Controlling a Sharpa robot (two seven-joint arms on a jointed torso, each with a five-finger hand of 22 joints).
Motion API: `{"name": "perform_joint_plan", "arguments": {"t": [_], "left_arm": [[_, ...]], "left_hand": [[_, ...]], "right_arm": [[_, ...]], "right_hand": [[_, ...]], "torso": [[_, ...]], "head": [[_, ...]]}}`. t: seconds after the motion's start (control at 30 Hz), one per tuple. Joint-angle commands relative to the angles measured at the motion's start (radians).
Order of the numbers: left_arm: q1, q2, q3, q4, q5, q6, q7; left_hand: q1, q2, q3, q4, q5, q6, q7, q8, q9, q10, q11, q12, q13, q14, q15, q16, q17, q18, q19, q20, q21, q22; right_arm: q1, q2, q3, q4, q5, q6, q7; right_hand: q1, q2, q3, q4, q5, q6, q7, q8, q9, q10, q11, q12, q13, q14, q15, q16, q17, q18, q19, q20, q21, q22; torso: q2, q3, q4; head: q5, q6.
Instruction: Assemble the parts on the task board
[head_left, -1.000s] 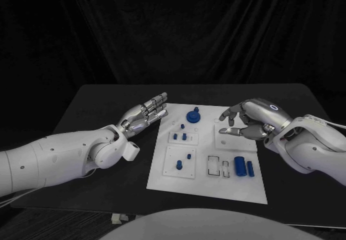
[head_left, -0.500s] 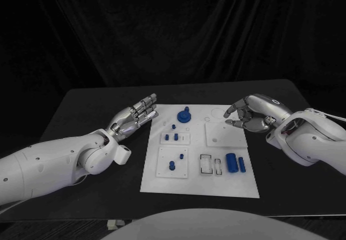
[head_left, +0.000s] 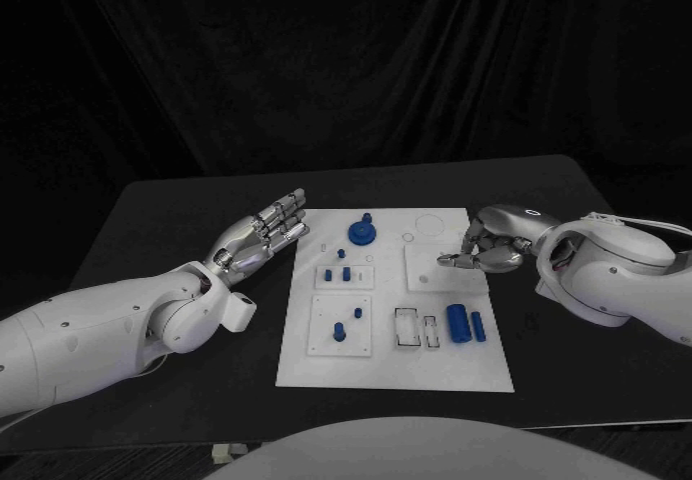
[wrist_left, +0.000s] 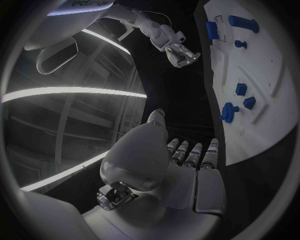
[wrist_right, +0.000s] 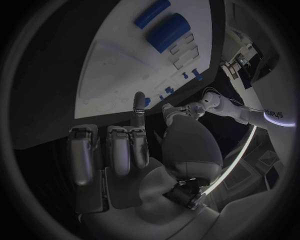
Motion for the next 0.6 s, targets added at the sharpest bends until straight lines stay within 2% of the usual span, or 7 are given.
{"name": "perform_joint_plan", "arguments": {"t": [0.03,0.27,0.37,0.5,0.6], "left_arm": [[-0.002,0.003,0.001,-0.001,0.007,0.008,0.066],[-0.002,0.006,0.001,-0.002,0.007,0.013,0.067],[-0.002,0.006,0.001,-0.002,0.007,0.014,0.067],[-0.002,0.004,0.001,-0.001,0.007,0.016,0.068],[-0.002,0.000,0.001,0.001,0.007,0.016,0.068]], "left_hand": [[0.008,0.001,0.005,0.000,0.006,-0.003,0.005,0.002,0.000,0.001,0.012,0.008,0.002,0.000,0.008,-0.004,-0.001,0.006,0.000,-0.001,0.004,-0.001],[0.008,0.001,0.006,0.001,0.006,-0.004,0.004,0.002,0.000,0.001,0.019,0.011,0.002,0.000,0.007,-0.004,-0.001,0.006,0.000,-0.001,0.004,-0.001],[0.009,0.001,0.006,0.001,0.006,-0.004,0.004,0.002,0.000,0.002,0.022,0.011,0.002,0.000,0.006,-0.004,-0.001,0.006,0.000,-0.001,0.004,-0.001],[0.010,0.001,0.006,0.001,0.006,-0.004,0.004,0.002,0.000,0.002,0.026,0.012,0.002,0.000,0.006,-0.004,-0.001,0.006,0.000,-0.001,0.004,-0.001],[0.011,0.001,0.007,0.000,0.006,-0.004,0.004,0.002,0.000,0.002,0.031,0.014,0.002,0.000,0.005,-0.004,-0.001,0.006,0.000,-0.001,0.004,-0.001]], "right_arm": [[0.014,0.015,0.001,0.006,-0.051,0.247,-0.178],[0.047,0.053,0.001,0.008,-0.039,0.374,-0.238],[0.065,0.076,0.001,-0.003,-0.016,0.427,-0.266],[0.080,0.102,0.001,-0.018,0.015,0.466,-0.289],[0.086,0.120,0.001,-0.029,0.029,0.487,-0.300]], "right_hand": [[-0.015,-0.007,0.003,0.001,-0.007,0.005,0.000,-0.012,0.004,0.107,-0.007,0.002,0.263,0.105,-0.007,0.002,0.263,-0.007,0.104,-0.007,0.003,0.263],[-0.028,-0.014,-0.001,0.001,-0.019,-0.008,0.006,-0.043,0.000,0.107,-0.003,0.002,0.263,0.105,-0.004,0.002,0.263,-0.007,0.104,-0.007,0.003,0.263],[-0.051,-0.017,-0.006,0.002,-0.041,-0.003,0.007,-0.054,-0.003,0.107,-0.002,0.002,0.263,0.105,-0.002,0.002,0.263,-0.007,0.104,-0.005,0.003,0.263],[-0.077,-0.009,-0.003,0.002,-0.057,0.011,0.006,-0.061,-0.005,0.107,-0.002,0.002,0.263,0.105,-0.001,0.002,0.263,-0.007,0.104,-0.003,0.003,0.263],[-0.072,0.002,0.010,0.000,-0.045,0.044,-0.002,-0.057,0.001,0.107,-0.008,0.002,0.263,0.105,-0.005,0.002,0.263,-0.007,0.104,-0.005,0.003,0.263]], "torso": [[0.000,0.0004,-0.0008],[-0.001,0.0003,-0.0014],[0.000,0.0001,-0.0019],[0.001,-0.0001,0.0002],[0.000,-0.0002,0.0011]], "head": [[-0.005,0.000],[-0.006,0.000],[-0.006,0.000],[-0.012,0.000],[-0.007,0.000]]}}
